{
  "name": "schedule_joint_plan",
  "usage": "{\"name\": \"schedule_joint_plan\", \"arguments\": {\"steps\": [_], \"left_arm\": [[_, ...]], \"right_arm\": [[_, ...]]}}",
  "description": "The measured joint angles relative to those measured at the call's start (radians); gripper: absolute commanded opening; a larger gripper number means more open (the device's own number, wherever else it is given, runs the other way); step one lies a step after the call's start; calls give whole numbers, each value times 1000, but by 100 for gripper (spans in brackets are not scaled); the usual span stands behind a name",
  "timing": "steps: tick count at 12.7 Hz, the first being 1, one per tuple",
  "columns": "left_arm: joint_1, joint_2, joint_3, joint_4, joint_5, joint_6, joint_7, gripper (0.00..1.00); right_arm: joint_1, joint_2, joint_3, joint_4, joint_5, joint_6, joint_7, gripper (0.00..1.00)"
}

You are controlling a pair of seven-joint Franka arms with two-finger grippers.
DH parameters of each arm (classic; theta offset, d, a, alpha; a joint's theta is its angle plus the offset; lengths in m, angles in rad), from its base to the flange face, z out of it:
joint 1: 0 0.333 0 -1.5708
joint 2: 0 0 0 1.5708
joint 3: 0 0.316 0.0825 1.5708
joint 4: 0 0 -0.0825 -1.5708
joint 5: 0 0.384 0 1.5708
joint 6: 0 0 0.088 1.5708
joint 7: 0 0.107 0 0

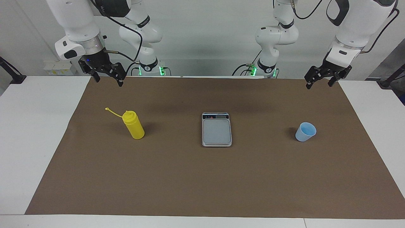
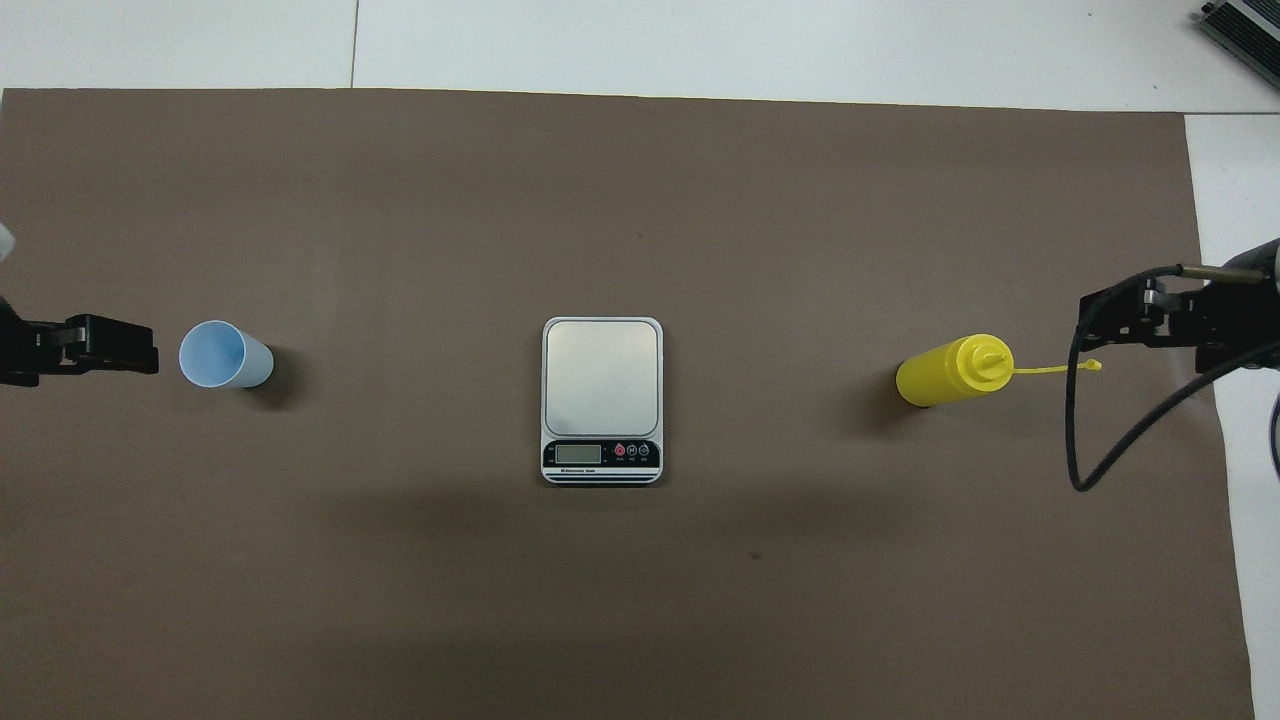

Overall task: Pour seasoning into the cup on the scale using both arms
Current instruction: 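Reach the left gripper to the light-blue cup and grasp it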

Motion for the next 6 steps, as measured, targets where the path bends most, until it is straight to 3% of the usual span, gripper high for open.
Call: {"name": "schedule_joint_plan", "arguments": {"steps": [3, 6], "left_arm": [[0, -31, 3, -82, -24, 50, 0, 100], [0, -8, 3, -109, -39, 79, 0, 100]], "right_arm": [[0, 0, 0, 0, 0, 0, 0, 100], [0, 0, 0, 0, 0, 0, 0, 100]]}}
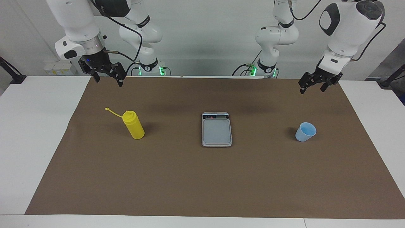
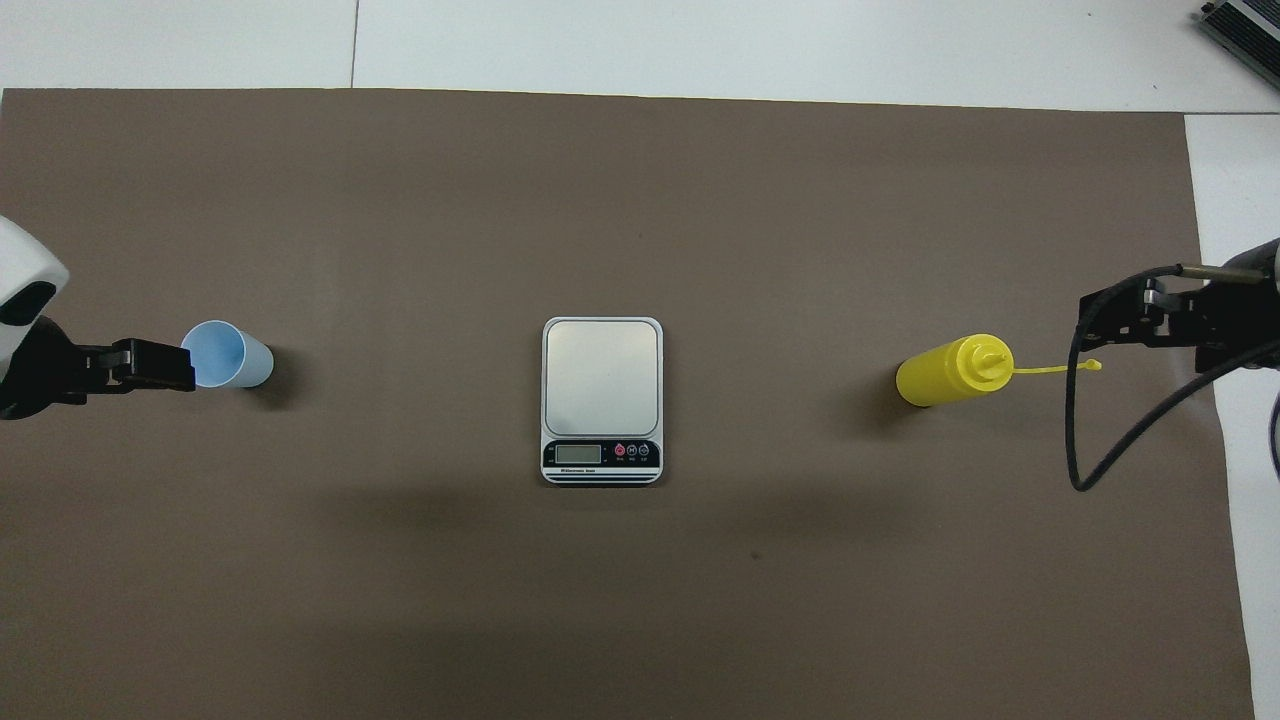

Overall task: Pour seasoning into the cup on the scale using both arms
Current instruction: 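Reach the left gripper to the light-blue cup and grasp it, then lift the light-blue cup with the left gripper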

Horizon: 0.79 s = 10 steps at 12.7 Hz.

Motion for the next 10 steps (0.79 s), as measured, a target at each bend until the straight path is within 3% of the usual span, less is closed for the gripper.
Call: {"name": "schedule_joint_plan", "arguments": {"steps": [7, 10], "left_arm": [[0, 205, 0, -4, -16, 184, 1, 100], [0, 243, 1, -9, -16, 257, 1, 100]], "right_arm": [[0, 0, 0, 0, 0, 0, 0, 100], [0, 0, 0, 0, 0, 0, 0, 100]]}}
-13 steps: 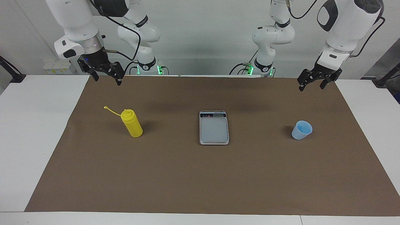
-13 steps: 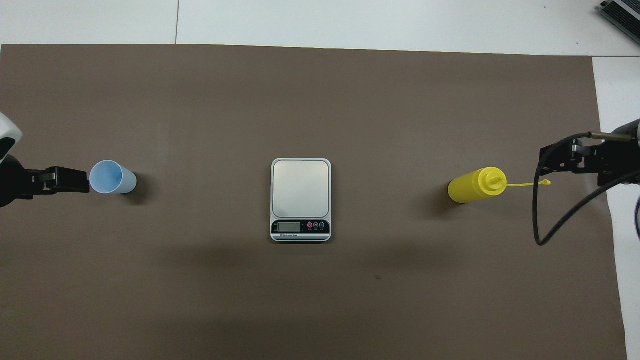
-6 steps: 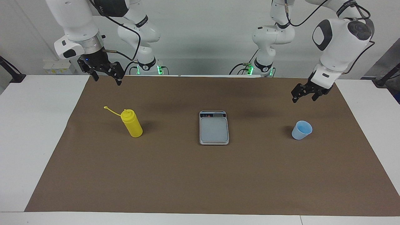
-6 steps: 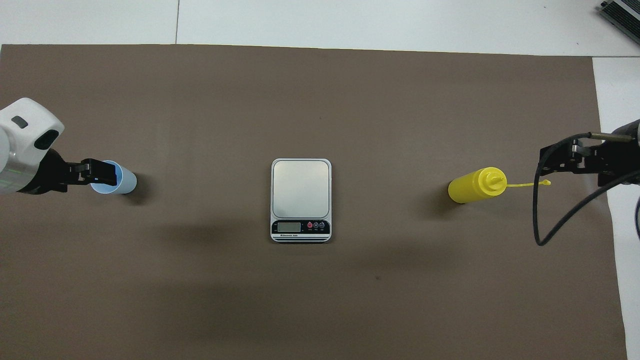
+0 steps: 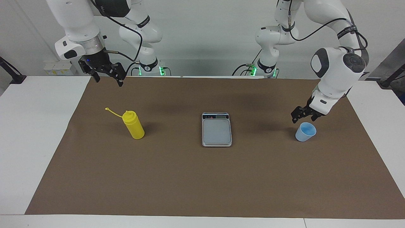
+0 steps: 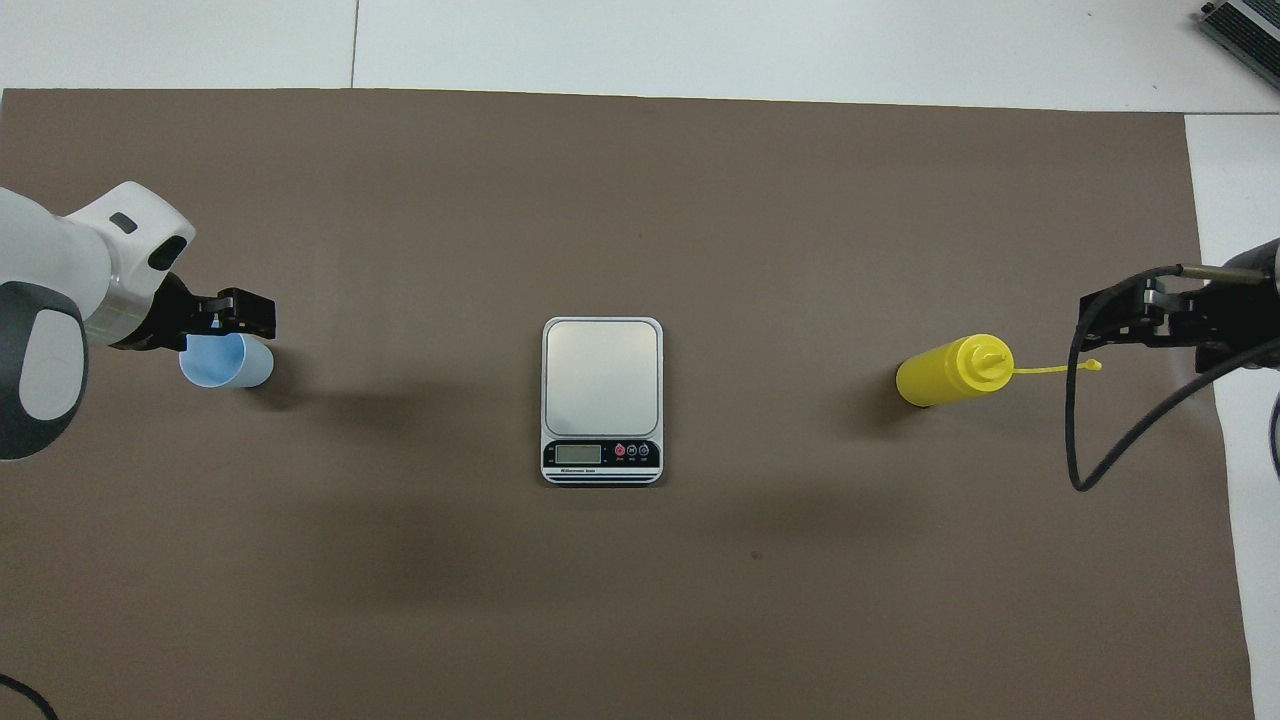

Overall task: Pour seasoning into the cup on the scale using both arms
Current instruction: 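Lift the light-blue cup with the left gripper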

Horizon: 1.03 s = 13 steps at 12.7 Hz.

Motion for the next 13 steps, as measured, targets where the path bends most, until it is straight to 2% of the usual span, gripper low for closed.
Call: {"name": "schedule_joint_plan", "arguments": {"steps": [7, 11, 12, 13], "left_arm": [[2, 45, 4, -148, 0, 232, 31, 100], [2, 47, 4, -219, 0, 283, 38, 99], [2, 47, 4, -224, 0, 292, 38, 88], [2, 47, 4, -227, 0, 296, 38, 67]], "right_arm": [[0, 0, 0, 0, 0, 0, 0, 100], [0, 0, 0, 0, 0, 0, 0, 100], [0, 0, 0, 0, 0, 0, 0, 100], [0, 0, 0, 0, 0, 0, 0, 100]]}}
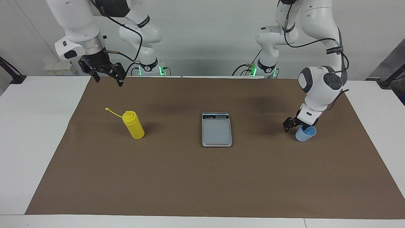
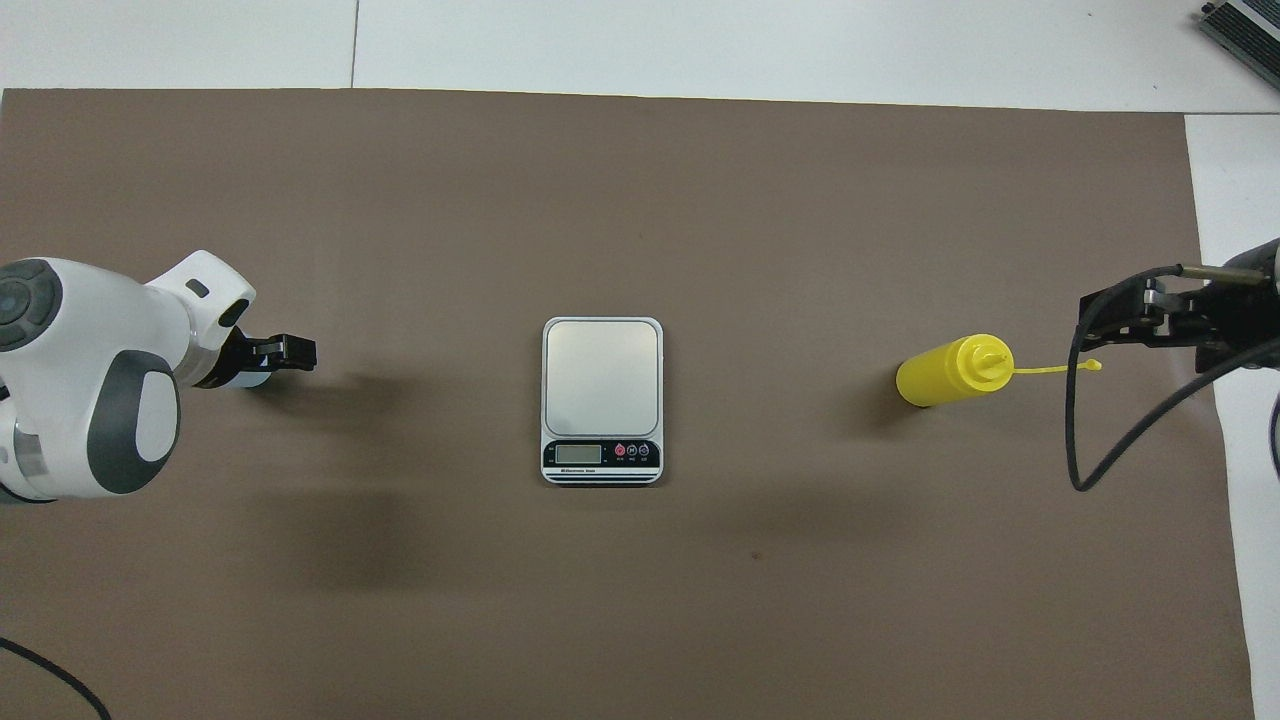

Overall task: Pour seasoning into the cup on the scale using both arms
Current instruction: 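Lift the light-blue cup with the left gripper, then carry the cup over the scale and lower it onto the pan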

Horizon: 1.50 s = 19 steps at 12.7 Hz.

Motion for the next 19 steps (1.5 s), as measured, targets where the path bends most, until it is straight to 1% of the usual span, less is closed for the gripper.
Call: {"name": "schedule_joint_plan", "arguments": {"steps": [1, 2, 4, 8, 11, 12, 14, 19], "left_arm": [[0, 0, 0, 0, 0, 0, 0, 41], [0, 0, 0, 0, 0, 0, 0, 22], [5, 0, 1, 0, 0, 0, 3, 0], [32, -2, 4, 0, 0, 0, 87, 0], [36, -4, 0, 13, 0, -9, 91, 0], [33, -3, -3, 32, -2, -31, 74, 0], [0, 2, -7, 88, -3, -99, -12, 0], [-186, 31, -15, 246, -3, -263, -370, 0]], "right_arm": [[0, 0, 0, 0, 0, 0, 0, 100], [0, 0, 0, 0, 0, 0, 0, 100], [0, 0, 0, 0, 0, 0, 0, 100], [0, 0, 0, 0, 0, 0, 0, 100], [0, 0, 0, 0, 0, 0, 0, 100], [0, 0, 0, 0, 0, 0, 0, 100], [0, 0, 0, 0, 0, 0, 0, 100], [0, 0, 0, 0, 0, 0, 0, 100]]}}
